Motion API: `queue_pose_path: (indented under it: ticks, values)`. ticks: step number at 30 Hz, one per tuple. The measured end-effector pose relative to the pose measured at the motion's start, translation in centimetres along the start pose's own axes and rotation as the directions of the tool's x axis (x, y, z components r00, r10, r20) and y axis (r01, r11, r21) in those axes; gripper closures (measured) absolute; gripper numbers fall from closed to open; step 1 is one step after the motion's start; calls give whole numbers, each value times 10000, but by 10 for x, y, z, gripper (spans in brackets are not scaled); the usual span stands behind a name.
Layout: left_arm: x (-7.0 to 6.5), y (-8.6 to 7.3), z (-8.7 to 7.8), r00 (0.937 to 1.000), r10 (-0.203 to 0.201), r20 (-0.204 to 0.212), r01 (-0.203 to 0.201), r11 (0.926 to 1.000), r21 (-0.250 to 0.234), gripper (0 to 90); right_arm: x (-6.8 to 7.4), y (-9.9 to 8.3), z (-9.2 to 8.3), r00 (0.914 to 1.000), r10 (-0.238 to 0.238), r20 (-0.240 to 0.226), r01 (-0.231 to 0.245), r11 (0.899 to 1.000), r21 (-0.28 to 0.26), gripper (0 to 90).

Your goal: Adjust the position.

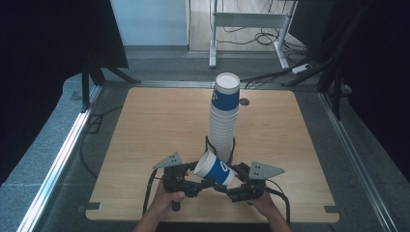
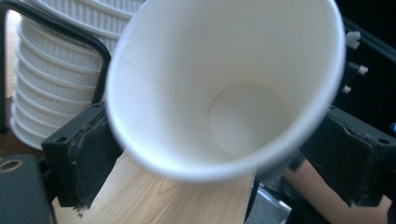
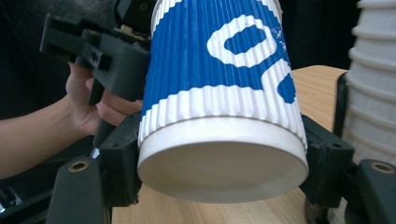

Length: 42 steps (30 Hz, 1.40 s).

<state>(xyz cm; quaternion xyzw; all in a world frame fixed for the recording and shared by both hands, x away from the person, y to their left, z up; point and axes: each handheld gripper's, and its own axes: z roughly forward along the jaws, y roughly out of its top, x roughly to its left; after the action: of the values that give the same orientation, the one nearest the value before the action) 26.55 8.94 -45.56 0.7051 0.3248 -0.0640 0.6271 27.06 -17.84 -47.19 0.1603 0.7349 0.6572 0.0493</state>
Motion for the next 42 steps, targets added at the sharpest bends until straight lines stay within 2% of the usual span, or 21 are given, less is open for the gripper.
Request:
queue_pose_path:
  ticks: [2,5,9,11,14,28,36,42]
  values:
    - [2,0,1,9998,-147,136,148,9999,-88,80,1,-1,3,10000,-16,-71,17,10000,82,283]
    - [6,-1,1,9973,-590,440,609,9972,-429,85,2,-2,5,10000,-9,-53,9,9999,114,283]
    - [9,-1,2,9951,-757,643,791,9955,-529,99,2,-3,6,10000,-56,3,56,9999,156,284]
    - [8,-2,3,9937,-737,847,786,9953,-567,141,3,-4,8,10000,-93,-14,93,9997,245,285]
    - [7,-3,4,9948,-581,838,636,9960,-634,187,4,-4,10,10000,-89,-22,90,9995,289,285]
    - [7,-3,3,9973,-139,727,188,9975,-674,209,2,-4,12,10000,-18,-83,22,9984,560,280]
    - [6,-3,2,9973,-26,739,74,9979,-648,212,3,-3,11,10000,4,-67,0,9979,650,272]
    - [8,1,-11,9977,136,659,-80,9963,-854,213,5,2,7,10000,-9,14,9,9987,514,251]
